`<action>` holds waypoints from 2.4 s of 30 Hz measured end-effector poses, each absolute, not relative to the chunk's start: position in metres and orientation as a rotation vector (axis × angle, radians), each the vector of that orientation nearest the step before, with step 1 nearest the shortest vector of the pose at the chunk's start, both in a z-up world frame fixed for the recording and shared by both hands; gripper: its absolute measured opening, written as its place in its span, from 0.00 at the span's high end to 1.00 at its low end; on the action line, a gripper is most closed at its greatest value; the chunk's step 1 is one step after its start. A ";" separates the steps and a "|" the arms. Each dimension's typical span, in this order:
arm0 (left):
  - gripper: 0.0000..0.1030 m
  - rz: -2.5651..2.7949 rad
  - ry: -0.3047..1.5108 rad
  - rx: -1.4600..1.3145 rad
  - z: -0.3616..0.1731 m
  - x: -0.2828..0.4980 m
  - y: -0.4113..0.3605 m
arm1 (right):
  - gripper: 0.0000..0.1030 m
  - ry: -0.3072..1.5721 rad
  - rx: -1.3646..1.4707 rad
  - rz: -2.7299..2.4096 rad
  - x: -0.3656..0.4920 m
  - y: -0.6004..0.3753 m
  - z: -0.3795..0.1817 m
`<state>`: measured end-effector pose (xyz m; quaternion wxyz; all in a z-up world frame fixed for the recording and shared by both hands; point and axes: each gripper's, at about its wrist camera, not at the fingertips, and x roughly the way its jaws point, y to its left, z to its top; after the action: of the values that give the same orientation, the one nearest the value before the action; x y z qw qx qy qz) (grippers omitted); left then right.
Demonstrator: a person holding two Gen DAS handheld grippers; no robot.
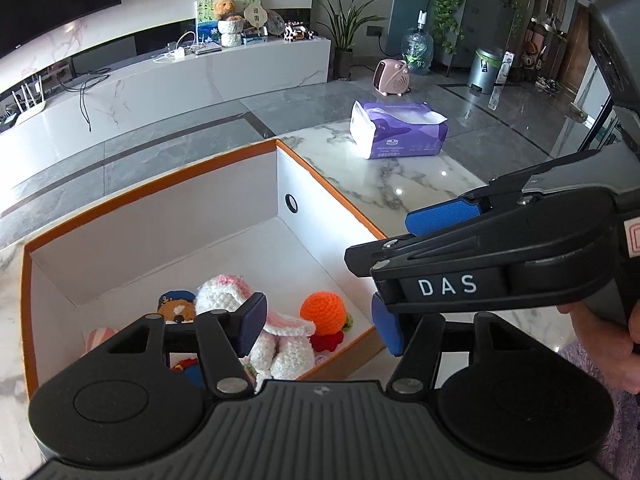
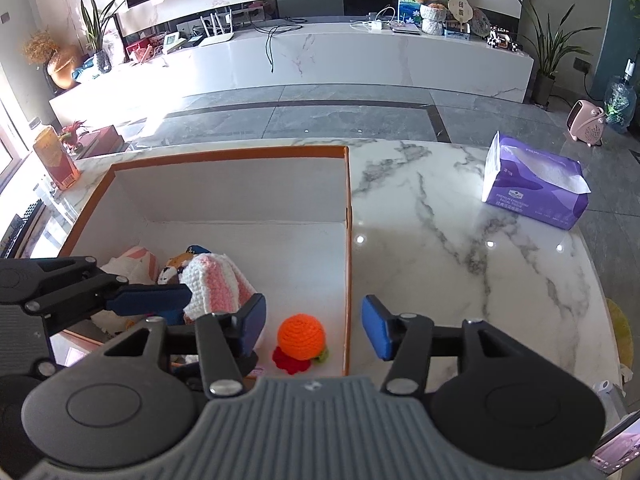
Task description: Organize objects
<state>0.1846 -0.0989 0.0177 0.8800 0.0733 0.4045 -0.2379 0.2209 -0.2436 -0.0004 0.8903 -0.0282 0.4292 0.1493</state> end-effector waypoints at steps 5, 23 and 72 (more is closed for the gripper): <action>0.34 -0.463 0.784 0.136 0.032 0.164 -0.083 | 0.46 0.843 -0.023 0.324 0.204 -0.244 0.009; 0.34 -0.295 0.766 0.017 0.035 0.095 -0.021 | 0.41 0.719 0.011 0.386 0.108 -0.238 -0.012; 0.12 -0.028 1.201 -0.281 -0.076 0.085 0.026 | 0.23 1.026 -0.067 0.493 0.087 -0.171 -0.116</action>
<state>0.0854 0.0265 -0.0761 0.8156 -0.1318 0.5632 -0.0129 0.0868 -0.1711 -0.1158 0.8418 -0.0315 0.4858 0.2333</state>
